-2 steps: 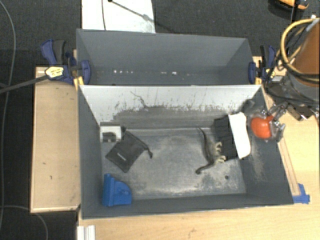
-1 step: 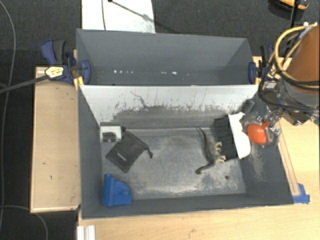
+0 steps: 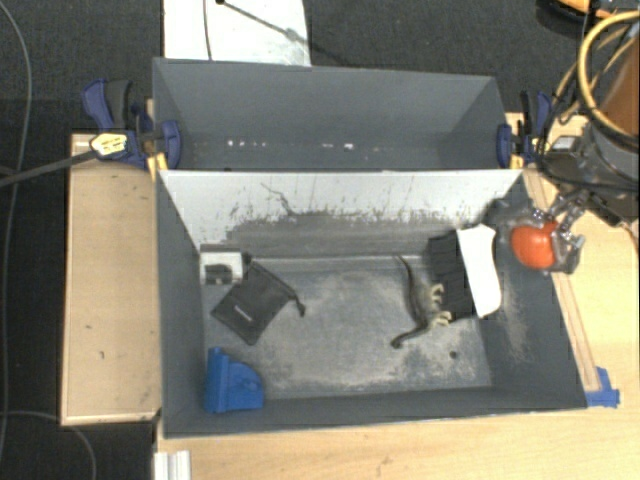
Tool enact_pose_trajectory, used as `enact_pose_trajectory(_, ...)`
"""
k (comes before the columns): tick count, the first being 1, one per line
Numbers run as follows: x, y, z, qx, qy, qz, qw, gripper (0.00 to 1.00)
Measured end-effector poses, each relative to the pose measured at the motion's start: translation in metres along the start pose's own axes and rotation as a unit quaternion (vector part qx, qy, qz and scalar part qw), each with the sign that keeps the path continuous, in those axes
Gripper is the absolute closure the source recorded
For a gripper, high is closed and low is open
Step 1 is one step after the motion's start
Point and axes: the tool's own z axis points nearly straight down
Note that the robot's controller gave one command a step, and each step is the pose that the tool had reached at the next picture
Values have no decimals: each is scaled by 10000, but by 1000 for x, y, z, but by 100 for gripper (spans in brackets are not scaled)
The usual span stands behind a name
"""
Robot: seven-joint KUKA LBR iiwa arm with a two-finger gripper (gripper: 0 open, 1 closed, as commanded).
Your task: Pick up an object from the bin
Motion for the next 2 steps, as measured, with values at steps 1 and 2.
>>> enact_pose_trajectory(1,-8,-8,-63,-2,-2,264,9997,0)
enact_pose_trajectory(2,2,-2,-88,45,-33,215,9998,0)
